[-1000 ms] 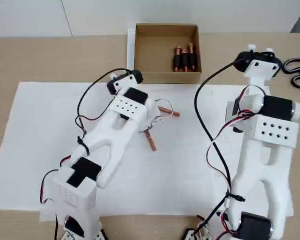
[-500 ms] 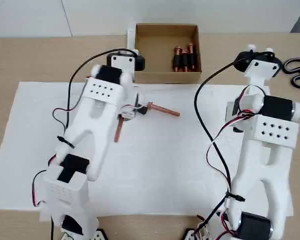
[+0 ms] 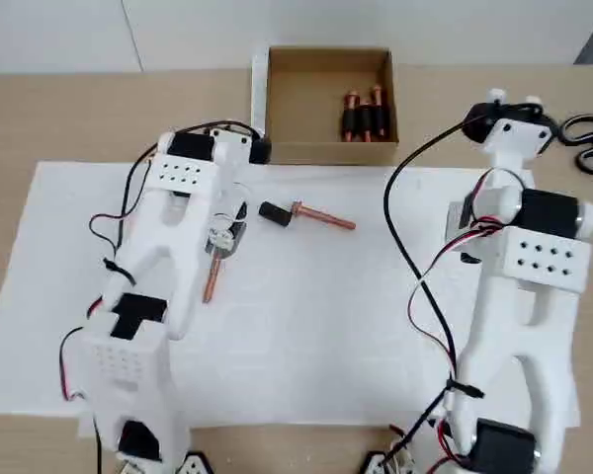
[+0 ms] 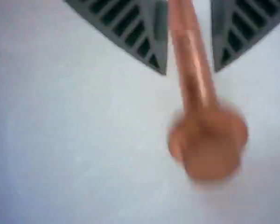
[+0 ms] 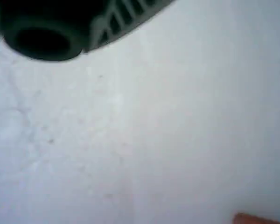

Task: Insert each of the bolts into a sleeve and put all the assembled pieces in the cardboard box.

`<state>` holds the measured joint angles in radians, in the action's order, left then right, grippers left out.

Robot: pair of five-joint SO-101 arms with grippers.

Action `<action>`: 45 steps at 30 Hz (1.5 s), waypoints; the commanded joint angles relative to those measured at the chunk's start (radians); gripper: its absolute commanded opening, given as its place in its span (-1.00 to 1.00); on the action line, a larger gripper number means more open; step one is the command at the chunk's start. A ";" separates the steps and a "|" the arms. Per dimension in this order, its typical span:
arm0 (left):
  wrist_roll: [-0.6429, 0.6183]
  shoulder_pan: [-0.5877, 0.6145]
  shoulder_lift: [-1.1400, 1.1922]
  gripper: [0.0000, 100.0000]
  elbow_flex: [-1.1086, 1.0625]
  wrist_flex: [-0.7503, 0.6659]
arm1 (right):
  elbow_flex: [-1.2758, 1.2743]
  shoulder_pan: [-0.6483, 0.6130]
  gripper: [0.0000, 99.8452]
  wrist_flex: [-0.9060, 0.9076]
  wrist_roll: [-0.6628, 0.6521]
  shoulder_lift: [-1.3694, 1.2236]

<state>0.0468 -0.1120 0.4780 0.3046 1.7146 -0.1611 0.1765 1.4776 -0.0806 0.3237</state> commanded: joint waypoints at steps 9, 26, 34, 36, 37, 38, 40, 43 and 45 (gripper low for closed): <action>0.034 0.012 -0.006 -0.87 -0.093 -0.077 | 0.057 0.004 -0.97 0.005 -0.005 0.051; -0.003 0.000 -0.006 -0.87 -0.166 -0.229 | 0.058 0.004 -0.97 0.005 -0.005 0.051; -0.003 -0.003 0.014 -0.87 -0.168 -0.232 | 0.058 0.004 -0.97 0.007 -0.005 0.051; -0.003 -0.003 0.049 -0.88 -0.168 -0.233 | 0.058 0.004 -0.97 0.007 -0.005 0.051; -0.005 -0.003 0.069 -0.88 -0.168 -0.241 | 0.058 0.004 -0.97 0.007 -0.005 0.051; -0.015 -0.003 0.084 -0.88 -0.168 -0.247 | 0.058 0.004 -0.97 0.007 -0.005 0.051; -0.023 -0.002 0.107 -0.88 -0.165 -0.259 | 0.058 0.004 -0.97 0.007 -0.005 0.051; -0.025 -0.006 0.109 -0.88 -0.163 -0.267 | 0.058 0.004 -0.97 0.007 -0.005 0.051; -0.025 -0.006 0.109 -0.93 -0.160 -0.265 | 0.058 0.004 -0.97 0.007 -0.005 0.051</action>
<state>0.0299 -0.1135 0.5547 0.1481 1.4845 -0.1611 0.1765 1.4776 -0.0806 0.3237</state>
